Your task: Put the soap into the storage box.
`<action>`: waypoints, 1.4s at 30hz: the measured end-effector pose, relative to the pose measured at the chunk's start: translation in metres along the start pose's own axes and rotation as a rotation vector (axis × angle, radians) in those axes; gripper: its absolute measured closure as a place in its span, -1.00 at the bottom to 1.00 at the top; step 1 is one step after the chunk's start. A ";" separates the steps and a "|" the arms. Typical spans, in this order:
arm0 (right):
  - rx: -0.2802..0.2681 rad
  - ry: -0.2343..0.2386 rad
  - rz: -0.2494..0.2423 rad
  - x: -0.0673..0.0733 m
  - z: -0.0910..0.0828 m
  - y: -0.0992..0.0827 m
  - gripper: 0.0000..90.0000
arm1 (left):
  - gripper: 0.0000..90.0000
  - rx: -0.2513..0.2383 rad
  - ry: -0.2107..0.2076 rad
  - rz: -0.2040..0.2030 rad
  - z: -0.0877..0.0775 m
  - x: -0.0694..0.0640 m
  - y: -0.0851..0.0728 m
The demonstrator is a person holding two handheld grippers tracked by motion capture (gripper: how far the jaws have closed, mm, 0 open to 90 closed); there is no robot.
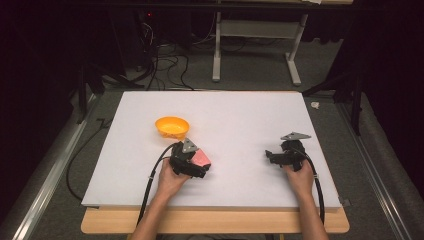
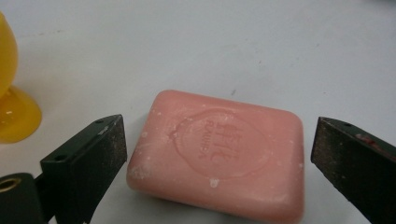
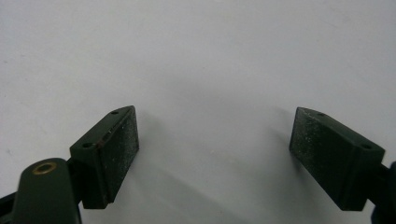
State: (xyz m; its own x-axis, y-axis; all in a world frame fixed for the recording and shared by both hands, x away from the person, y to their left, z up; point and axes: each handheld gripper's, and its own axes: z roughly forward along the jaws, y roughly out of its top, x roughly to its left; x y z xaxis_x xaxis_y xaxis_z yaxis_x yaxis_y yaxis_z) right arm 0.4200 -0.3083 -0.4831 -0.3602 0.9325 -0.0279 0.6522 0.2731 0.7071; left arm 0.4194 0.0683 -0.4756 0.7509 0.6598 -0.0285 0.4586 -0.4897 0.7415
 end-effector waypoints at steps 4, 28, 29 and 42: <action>0.000 -0.001 -0.001 0.000 0.000 0.000 -0.64 | -0.88 0.024 -0.003 0.004 0.007 0.000 -0.002; -0.001 0.002 -0.002 0.000 0.000 0.000 -0.64 | -0.70 0.043 0.017 0.024 0.007 -0.002 -0.005; -0.001 0.002 -0.002 0.000 0.000 0.000 -0.64 | -0.70 0.045 0.016 0.023 0.007 -0.002 -0.005; -0.001 0.002 0.000 0.000 0.000 0.000 -0.64 | -0.70 0.010 0.035 -0.016 -0.010 0.003 -0.002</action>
State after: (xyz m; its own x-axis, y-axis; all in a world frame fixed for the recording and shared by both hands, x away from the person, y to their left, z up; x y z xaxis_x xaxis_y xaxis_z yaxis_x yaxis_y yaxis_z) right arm 0.4202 -0.3086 -0.4831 -0.3620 0.9318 -0.0263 0.6515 0.2731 0.7078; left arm 0.4163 0.0765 -0.4703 0.7261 0.6874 -0.0165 0.4755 -0.4846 0.7342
